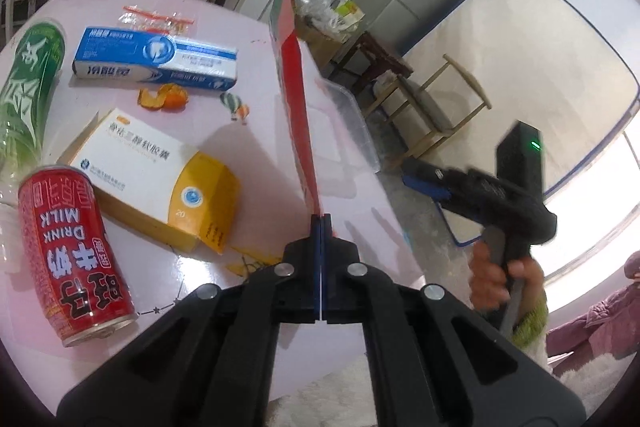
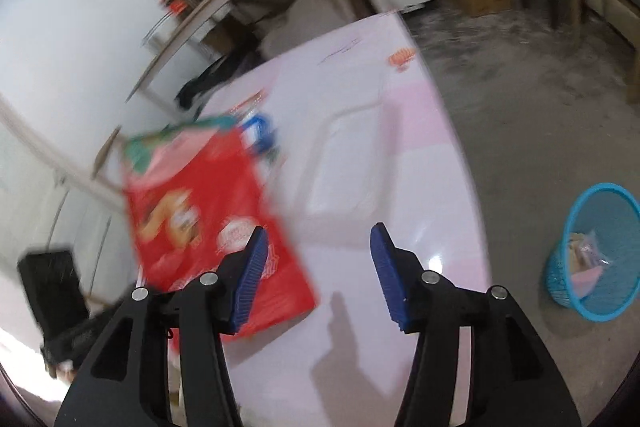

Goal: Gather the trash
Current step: 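Grasp the clear plastic tray rim with the right gripper while the left holds the bag, then carry tray and bag over the blue wastebasket and open both grippers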

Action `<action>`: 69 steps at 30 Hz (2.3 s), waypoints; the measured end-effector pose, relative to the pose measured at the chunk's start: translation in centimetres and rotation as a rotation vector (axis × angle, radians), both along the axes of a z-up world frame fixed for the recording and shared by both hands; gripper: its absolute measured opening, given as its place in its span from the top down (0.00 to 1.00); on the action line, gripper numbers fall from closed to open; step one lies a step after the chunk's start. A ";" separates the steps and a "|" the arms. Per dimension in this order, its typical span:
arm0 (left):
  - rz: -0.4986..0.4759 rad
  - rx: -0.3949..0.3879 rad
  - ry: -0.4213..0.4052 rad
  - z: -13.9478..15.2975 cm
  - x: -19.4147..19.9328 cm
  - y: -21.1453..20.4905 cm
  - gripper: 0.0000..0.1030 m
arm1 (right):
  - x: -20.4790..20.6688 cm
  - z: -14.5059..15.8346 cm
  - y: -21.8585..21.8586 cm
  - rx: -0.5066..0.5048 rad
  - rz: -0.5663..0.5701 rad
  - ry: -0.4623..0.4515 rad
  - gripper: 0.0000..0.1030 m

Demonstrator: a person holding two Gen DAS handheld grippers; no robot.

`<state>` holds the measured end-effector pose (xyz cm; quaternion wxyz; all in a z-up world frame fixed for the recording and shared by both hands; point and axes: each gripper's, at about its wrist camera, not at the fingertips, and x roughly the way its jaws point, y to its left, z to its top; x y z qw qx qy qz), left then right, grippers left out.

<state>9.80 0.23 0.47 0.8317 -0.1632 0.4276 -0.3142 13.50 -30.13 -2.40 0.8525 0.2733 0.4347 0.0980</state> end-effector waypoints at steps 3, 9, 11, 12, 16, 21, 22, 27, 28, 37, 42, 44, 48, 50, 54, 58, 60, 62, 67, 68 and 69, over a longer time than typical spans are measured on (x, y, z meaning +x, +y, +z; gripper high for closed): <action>-0.005 -0.014 -0.030 1.1 -0.4 0.4 1.00 | 2.9 -0.5 -0.9 -0.009 -0.051 0.045 0.49; 0.001 -0.015 -0.069 2.3 -0.4 1.0 1.00 | 6.8 -2.5 0.1 -0.114 -0.044 0.135 0.57; 0.002 -0.012 -0.082 2.6 -0.5 1.1 1.00 | 7.7 -2.9 0.7 -0.108 -0.031 0.151 0.65; 0.005 -0.008 -0.088 2.7 -0.4 1.1 1.00 | 7.9 -3.0 0.9 -0.112 -0.026 0.152 0.66; 0.014 -0.001 -0.096 3.1 -0.5 1.4 1.00 | 7.9 -3.4 1.8 -0.145 -0.014 0.169 0.86; 0.028 0.006 -0.099 3.6 -0.7 1.7 1.00 | 7.7 -3.6 1.5 -0.137 -0.041 0.157 0.96; 0.030 0.009 -0.102 3.7 -0.7 1.7 1.00 | 7.5 -3.6 1.3 -0.133 -0.048 0.152 0.96; 0.025 0.019 -0.122 4.4 -0.9 1.2 1.00 | 5.6 -2.8 0.0 -0.121 -0.077 0.121 0.96; 0.021 0.021 -0.126 4.4 -0.9 0.9 1.00 | 5.1 -2.5 -0.4 -0.118 -0.083 0.113 0.96; -0.110 0.028 -0.163 6.2 -0.9 -4.9 1.00 | -1.4 -0.2 -7.5 -0.097 -0.223 0.052 0.96; -0.231 0.000 -0.160 6.9 -0.1 -10.1 1.00 | -6.4 0.1 -13.5 -0.096 -0.369 0.041 0.96; -0.289 -0.011 -0.145 7.0 0.4 -12.9 1.00 | -8.6 -0.7 -16.0 -0.089 -0.440 0.058 0.96; -0.410 0.000 -0.088 6.3 1.8 -18.6 1.00 | -12.1 -3.5 -20.3 -0.076 -0.558 0.111 0.96; -0.470 0.052 -0.074 5.3 2.4 -22.2 1.00 | -13.4 -5.2 -22.1 -0.068 -0.608 0.148 0.96; -0.572 0.157 -0.022 2.4 3.2 -28.7 1.00 | -15.8 -10.3 -25.4 -0.047 -0.697 0.245 0.96; -0.647 0.278 0.053 -1.7 4.2 -34.8 1.00 | -16.6 -15.3 -27.9 -0.022 -0.740 0.338 0.96; -0.672 0.322 0.067 -3.3 4.2 -37.0 1.00 | -16.2 -17.5 -29.1 -0.030 -0.753 0.384 0.96; -0.693 0.374 0.072 -4.8 4.5 -39.5 1.00 | -15.2 -19.5 -30.1 -0.038 -0.769 0.412 0.96; -0.719 0.476 0.074 -7.8 5.5 -44.6 1.00 | -12.9 -23.6 -32.1 -0.060 -0.732 0.411 0.85; -0.720 0.496 0.076 -8.4 5.6 -45.4 1.00 | -12.5 -24.6 -32.4 -0.072 -0.723 0.414 0.71; -0.723 0.519 0.083 -9.3 5.8 -46.4 1.00 | -12.5 -25.3 -32.6 -0.075 -0.729 0.419 0.65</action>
